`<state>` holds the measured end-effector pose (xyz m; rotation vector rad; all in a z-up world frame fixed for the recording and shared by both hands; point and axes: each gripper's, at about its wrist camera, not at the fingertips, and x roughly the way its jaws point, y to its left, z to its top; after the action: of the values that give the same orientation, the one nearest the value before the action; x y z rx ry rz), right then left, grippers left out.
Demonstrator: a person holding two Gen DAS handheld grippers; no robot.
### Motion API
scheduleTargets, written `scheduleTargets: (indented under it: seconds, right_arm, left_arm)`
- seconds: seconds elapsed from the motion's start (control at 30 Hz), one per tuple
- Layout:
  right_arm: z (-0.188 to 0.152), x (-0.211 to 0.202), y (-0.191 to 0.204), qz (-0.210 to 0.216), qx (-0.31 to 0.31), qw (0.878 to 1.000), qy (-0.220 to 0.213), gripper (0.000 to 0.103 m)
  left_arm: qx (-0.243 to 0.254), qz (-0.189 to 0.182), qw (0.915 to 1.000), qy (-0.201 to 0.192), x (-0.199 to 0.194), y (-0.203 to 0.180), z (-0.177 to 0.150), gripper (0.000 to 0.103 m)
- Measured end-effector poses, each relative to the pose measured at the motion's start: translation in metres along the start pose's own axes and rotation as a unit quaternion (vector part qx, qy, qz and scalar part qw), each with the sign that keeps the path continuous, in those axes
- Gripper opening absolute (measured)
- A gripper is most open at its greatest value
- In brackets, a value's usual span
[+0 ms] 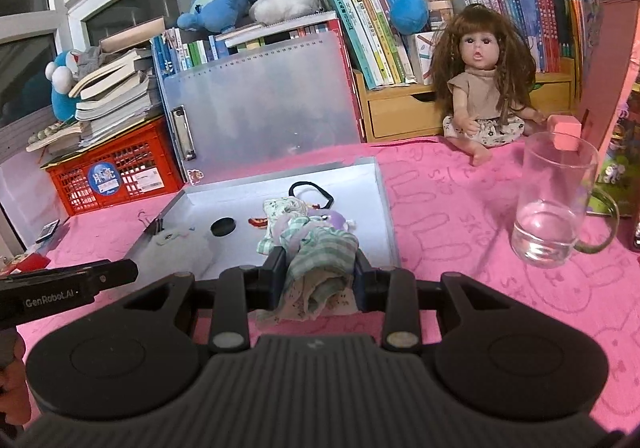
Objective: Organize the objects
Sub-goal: 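Carry the checked cloth in the right tool and the lid in the left tool over the box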
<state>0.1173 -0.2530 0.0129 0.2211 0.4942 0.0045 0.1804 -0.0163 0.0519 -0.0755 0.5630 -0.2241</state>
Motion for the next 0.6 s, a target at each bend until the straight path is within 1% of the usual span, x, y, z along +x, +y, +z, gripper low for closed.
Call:
scheduleTargets:
  seconds: [0.13,0.3,0.47,0.6]
  right_arm:
    - [0.004,0.014,-0.002,0.002,-0.001,1.0,0.007,0.038]
    - [0.009,0.031,-0.002,0.005,-0.01,1.0,0.019,0.038]
    - [0.013,0.046,-0.007,0.01,-0.015,0.999,0.032,0.038]
    - [0.013,0.056,-0.009,0.016,-0.014,0.999,0.039,0.038]
  left_arm:
    - [0.002,0.002,1.0,0.001,0.015,0.0,0.007,0.03]
    - [0.005,0.006,0.9999,0.012,0.035,0.001,0.012,0.03]
    - [0.006,0.005,0.9999,0.014,0.049,0.003,0.012,0.03]
    - [0.006,0.005,0.9997,0.024,0.061,0.004,0.011,0.03]
